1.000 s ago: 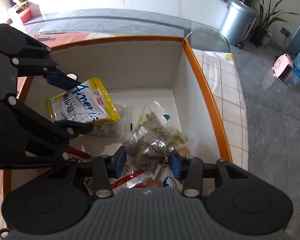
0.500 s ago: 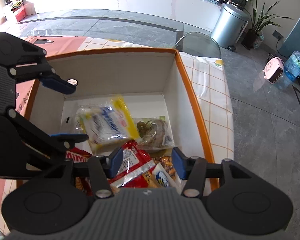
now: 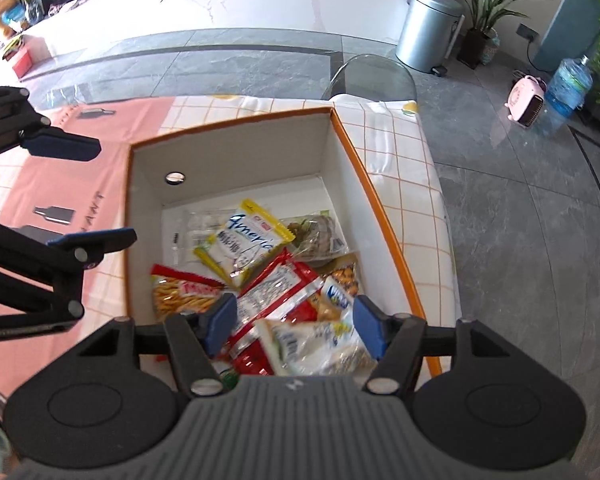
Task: Organize snacks
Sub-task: 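Withdraw both open tools up and away from the box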
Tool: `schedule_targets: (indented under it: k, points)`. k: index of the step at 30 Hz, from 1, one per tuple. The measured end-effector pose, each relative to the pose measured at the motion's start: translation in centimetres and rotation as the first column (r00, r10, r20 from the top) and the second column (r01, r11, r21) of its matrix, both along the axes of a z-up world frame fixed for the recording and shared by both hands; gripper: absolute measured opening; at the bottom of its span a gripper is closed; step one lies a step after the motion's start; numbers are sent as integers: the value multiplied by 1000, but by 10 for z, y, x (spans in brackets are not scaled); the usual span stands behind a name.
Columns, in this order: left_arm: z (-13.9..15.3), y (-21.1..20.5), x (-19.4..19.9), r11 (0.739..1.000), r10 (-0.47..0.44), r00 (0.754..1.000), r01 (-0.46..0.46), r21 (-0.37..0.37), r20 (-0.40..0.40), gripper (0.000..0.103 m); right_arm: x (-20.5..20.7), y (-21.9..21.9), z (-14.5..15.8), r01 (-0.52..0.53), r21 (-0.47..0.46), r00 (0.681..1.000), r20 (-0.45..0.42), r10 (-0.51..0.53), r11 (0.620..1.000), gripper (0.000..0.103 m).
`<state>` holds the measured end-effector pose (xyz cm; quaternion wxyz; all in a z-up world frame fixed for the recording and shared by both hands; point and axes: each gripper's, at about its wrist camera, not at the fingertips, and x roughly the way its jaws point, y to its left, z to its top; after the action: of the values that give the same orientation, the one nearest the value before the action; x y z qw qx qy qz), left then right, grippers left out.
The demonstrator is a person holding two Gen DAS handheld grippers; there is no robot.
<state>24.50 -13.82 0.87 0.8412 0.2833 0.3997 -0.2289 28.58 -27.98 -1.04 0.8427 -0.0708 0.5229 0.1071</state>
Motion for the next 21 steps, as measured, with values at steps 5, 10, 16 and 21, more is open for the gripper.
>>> schedule_targets:
  k: [5, 10, 16, 21]
  points:
    - [29, 11, -30, 998, 19, 999, -16, -57, 43, 76, -35, 5, 33, 17, 34, 999, 30, -18, 999, 70]
    - [55, 23, -61, 991, 51, 995, -41, -125, 80, 79, -72, 11, 59, 28, 64, 997, 77, -33, 998, 74]
    - [73, 42, -96, 978, 107, 983, -77, -196, 149, 87, -116, 19, 81, 53, 91, 986, 152, -67, 994, 87]
    - [80, 60, -122, 956, 199, 963, -150, -250, 180, 89, -157, 32, 95, 73, 102, 962, 255, -97, 992, 95]
